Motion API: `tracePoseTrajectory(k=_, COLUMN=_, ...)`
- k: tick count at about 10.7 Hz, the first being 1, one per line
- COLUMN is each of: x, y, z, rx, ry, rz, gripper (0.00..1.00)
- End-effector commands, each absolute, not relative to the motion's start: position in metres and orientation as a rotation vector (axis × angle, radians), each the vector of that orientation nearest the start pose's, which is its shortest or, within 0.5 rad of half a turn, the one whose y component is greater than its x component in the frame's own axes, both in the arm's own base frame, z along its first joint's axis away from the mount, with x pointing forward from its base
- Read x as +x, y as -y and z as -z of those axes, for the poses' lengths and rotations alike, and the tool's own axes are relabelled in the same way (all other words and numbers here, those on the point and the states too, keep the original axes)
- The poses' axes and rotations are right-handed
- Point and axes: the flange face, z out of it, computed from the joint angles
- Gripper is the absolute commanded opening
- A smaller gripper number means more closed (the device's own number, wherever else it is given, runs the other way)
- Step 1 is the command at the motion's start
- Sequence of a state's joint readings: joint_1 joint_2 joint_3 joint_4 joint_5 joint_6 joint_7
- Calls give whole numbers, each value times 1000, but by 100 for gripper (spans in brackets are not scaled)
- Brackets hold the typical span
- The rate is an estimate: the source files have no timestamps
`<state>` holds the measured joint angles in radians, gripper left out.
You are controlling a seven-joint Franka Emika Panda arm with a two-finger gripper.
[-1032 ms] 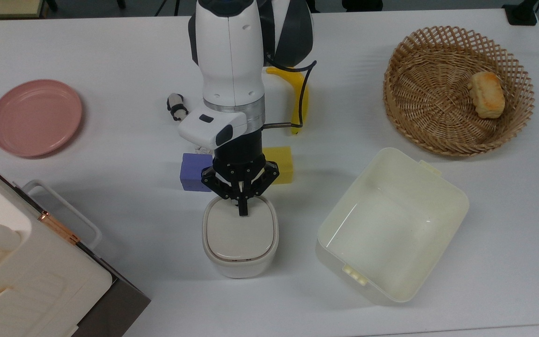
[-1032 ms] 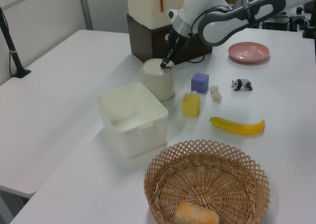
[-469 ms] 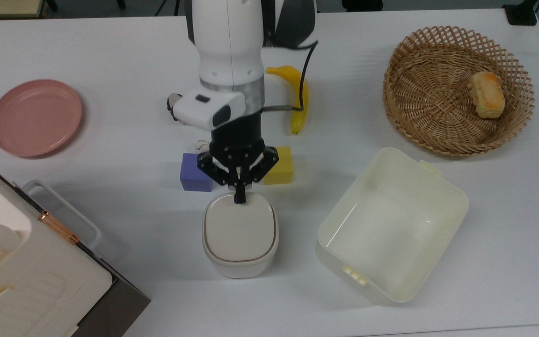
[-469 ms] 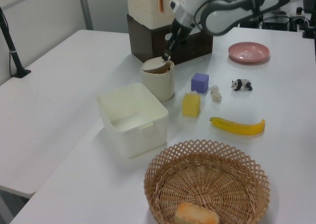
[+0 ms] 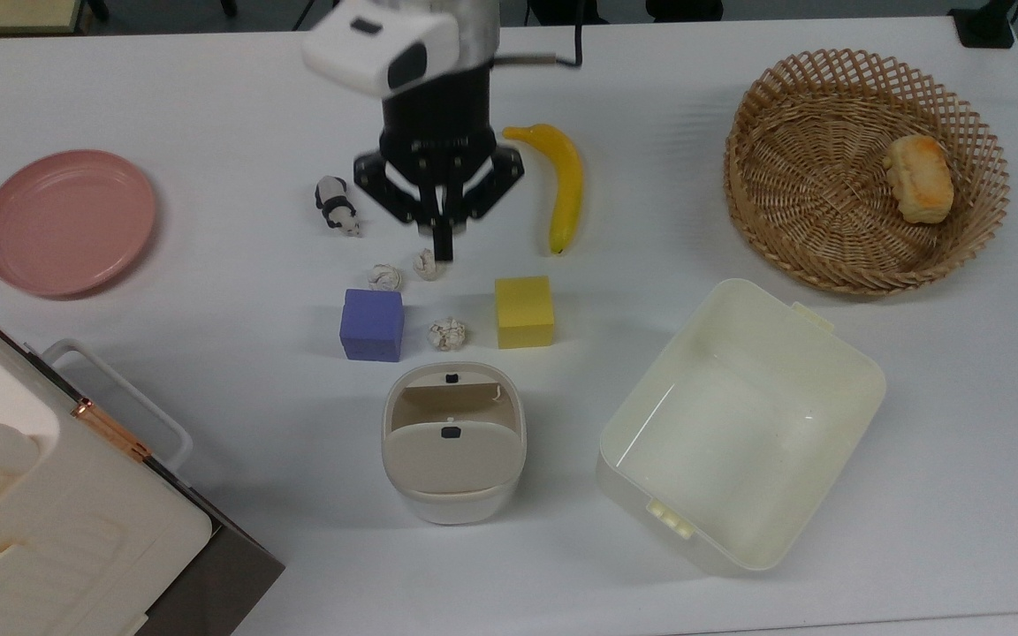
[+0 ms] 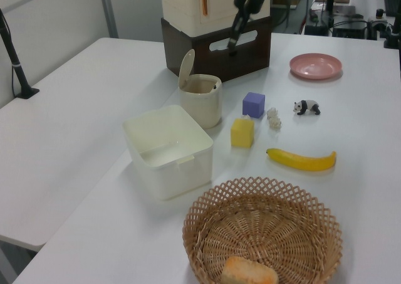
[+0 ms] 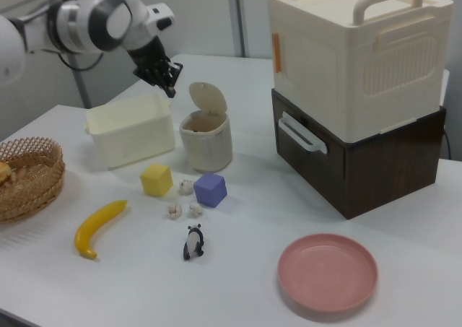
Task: Open the trash can
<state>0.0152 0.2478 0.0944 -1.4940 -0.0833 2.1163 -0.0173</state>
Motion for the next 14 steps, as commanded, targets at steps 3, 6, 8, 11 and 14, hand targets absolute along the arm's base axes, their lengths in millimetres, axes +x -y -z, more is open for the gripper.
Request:
tracePoseTrajectory(k=3, x=588, y=-46, z=-613, rx=-3194, ry=173, rz=219, gripper=0)
tracePoseTrajectory(k=6, x=552, y=-40, z=-631, rx=-3211, ry=146, rz=49, gripper=3)
tracePoseTrajectory(k=8, x=545, y=-30, z=-636, rx=-3215, ry=115, rz=33, gripper=27)
tracePoseTrajectory(k=11, x=547, y=-23, z=-633, rx=-3215, ry=98, rz=28, gripper=100)
tracePoseTrajectory(k=14, x=547, y=-22, z=-629, rx=-3215, ry=95, rz=0, gripper=100)
